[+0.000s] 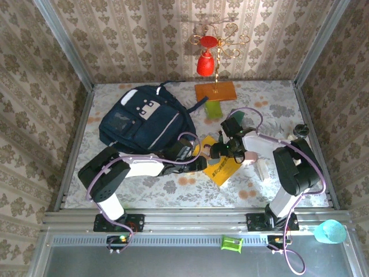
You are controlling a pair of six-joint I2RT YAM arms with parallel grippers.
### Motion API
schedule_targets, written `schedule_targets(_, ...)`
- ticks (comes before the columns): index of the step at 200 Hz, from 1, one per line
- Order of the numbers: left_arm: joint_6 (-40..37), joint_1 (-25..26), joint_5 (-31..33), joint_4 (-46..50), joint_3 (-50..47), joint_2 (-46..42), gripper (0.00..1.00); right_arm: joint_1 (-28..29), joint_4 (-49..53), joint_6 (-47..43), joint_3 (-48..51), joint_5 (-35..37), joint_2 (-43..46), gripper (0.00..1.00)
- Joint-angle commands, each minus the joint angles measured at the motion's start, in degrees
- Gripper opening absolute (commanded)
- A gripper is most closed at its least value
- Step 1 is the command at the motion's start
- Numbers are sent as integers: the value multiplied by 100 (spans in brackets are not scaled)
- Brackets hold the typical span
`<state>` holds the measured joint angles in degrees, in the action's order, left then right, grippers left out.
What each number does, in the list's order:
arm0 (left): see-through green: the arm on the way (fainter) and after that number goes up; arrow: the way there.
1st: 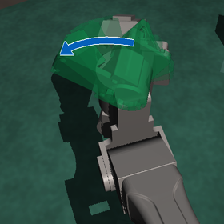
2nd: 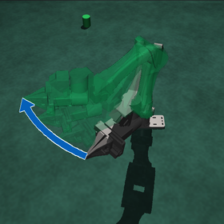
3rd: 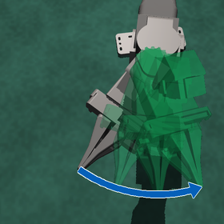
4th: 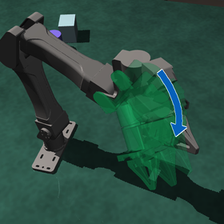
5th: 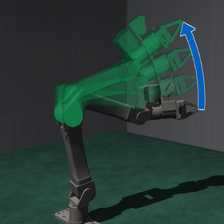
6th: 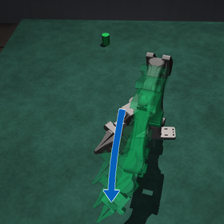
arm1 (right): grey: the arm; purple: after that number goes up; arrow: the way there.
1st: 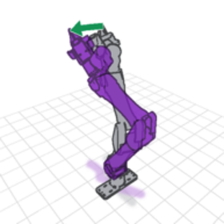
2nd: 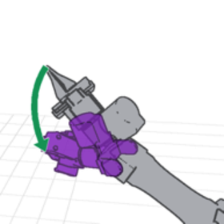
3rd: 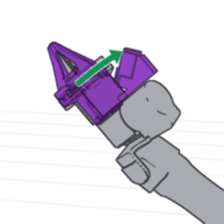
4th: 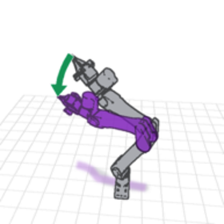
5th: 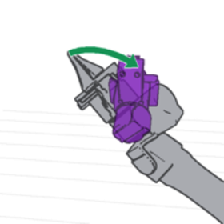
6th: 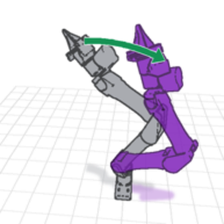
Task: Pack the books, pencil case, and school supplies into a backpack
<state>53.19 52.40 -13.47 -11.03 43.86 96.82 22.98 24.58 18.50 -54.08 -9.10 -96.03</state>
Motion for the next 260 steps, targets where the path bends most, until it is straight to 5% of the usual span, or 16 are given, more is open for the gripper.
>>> schedule_targets(1,121,-138,-25,-360,-44,82,61,24,120,114,314,-1202,367,77)
schedule_targets(50,161,-292,-56,-519,-220,175,60,-92,-671,422,1311,-2582,1386,57)
schedule_targets(110,192,-267,-112,-587,-290,205,59,-196,-1831,1147,2103,-2273,1784,30)
schedule_targets(136,150,-294,-102,-550,-286,127,60,-215,-2108,1448,2244,-2068,1986,11)
schedule_targets(165,122,-491,-307,-838,-545,-355,70,-344,-2033,1750,2323,-1969,2722,0)
schedule_targets(207,603,-1269,-1599,-2560,-1265,-1293,85,-374,-2770,2781,2198,-2325,3945,0)
schedule_targets(260,1058,-1760,-2964,-3599,-835,-1447,94,-290,-3125,3094,1623,-2754,4044,0)
